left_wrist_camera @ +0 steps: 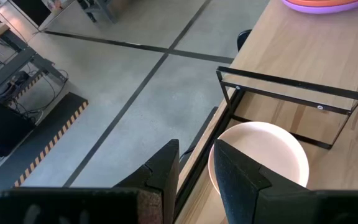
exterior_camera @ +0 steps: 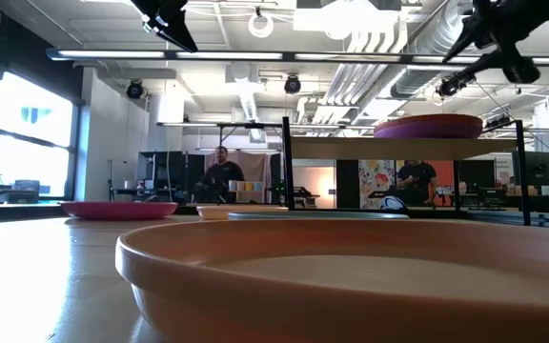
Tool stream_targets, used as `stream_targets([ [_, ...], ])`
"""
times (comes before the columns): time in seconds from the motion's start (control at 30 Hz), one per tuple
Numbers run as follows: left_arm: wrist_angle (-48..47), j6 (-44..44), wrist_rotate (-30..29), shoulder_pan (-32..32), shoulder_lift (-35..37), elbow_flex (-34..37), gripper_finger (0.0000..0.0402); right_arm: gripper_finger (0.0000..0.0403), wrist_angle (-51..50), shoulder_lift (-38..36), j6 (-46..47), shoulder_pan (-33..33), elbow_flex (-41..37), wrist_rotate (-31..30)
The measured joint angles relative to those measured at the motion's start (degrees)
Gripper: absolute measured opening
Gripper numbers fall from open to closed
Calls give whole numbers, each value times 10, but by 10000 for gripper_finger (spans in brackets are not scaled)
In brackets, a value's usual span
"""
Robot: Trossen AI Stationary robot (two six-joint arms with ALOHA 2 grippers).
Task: Place and stack plates onto a shelf
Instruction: Stack the white plate on top of the orange plate on the shelf
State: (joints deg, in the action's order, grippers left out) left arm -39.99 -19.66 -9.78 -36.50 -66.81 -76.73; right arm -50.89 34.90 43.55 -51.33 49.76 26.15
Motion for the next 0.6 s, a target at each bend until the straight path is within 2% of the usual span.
stream_targets([
  [0.1, 0, 0, 0, 0, 0, 0, 90, 138, 0, 0, -40, 0, 0, 62],
  [0.2, 0, 0, 0, 0, 0, 0, 90, 138, 0, 4, -94, 6, 0, 98],
  [0.33, 1, 0, -1, 0, 0, 0, 90, 138, 1, 19, -103, 23, 0, 121],
  [0.5, 34, 1, -29, -3, -5, 1, 90, 138, 10, 47, -106, 56, 0, 134],
  [0.6, 45, 38, -25, 0, -5, 0, 90, 138, 7, 52, -116, 88, 0, 137],
])
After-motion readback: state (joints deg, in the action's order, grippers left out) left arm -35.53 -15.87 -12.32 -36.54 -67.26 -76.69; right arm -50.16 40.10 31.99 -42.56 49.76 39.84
